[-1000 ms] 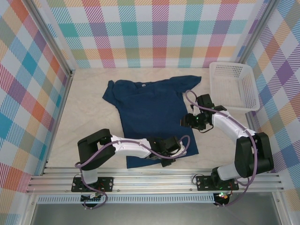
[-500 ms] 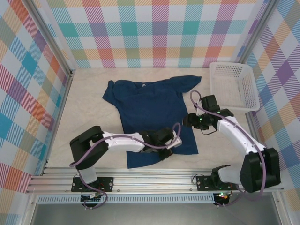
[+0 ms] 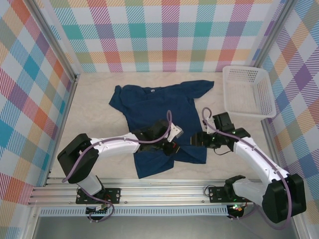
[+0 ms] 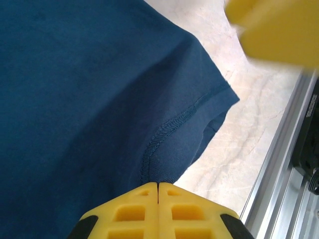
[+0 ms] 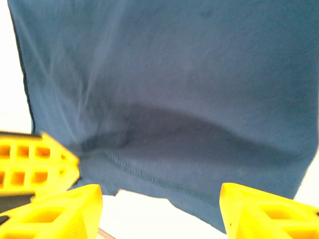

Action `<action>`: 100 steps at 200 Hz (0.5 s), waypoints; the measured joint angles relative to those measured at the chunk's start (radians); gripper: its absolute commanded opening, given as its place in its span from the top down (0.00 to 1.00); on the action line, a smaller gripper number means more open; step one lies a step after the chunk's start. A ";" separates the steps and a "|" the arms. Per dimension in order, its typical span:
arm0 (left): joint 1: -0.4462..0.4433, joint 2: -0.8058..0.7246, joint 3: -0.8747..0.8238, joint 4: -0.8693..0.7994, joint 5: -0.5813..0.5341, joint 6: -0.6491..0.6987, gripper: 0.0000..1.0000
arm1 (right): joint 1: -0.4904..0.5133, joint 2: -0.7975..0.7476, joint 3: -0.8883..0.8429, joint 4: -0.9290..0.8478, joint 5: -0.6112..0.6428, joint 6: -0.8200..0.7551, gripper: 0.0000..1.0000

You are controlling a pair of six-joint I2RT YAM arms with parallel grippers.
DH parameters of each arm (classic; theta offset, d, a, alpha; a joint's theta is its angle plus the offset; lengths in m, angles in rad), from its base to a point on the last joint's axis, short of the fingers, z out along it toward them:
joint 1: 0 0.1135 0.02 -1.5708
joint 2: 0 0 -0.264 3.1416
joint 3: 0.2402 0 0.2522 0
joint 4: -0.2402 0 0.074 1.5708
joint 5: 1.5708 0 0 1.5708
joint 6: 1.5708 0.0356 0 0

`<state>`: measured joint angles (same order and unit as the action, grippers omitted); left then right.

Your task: Fold the inside-out t-shirt

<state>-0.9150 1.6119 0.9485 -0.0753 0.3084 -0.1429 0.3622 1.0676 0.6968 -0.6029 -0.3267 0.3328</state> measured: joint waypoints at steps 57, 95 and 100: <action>0.060 -0.035 -0.006 0.003 0.045 -0.037 1.00 | 0.176 -0.075 -0.138 0.217 0.062 -0.027 0.26; 0.074 -0.045 -0.018 0.008 0.060 -0.060 1.00 | 0.229 -0.036 -0.192 0.358 0.107 -0.027 0.31; 0.078 -0.050 -0.022 0.008 0.057 -0.068 1.00 | 0.232 -0.036 -0.193 0.368 0.109 -0.027 0.33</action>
<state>-0.8371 1.5623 0.9264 -0.0673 0.3656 -0.2104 0.5938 1.0313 0.5034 -0.2352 -0.2173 0.3061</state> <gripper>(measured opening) 0.049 0.705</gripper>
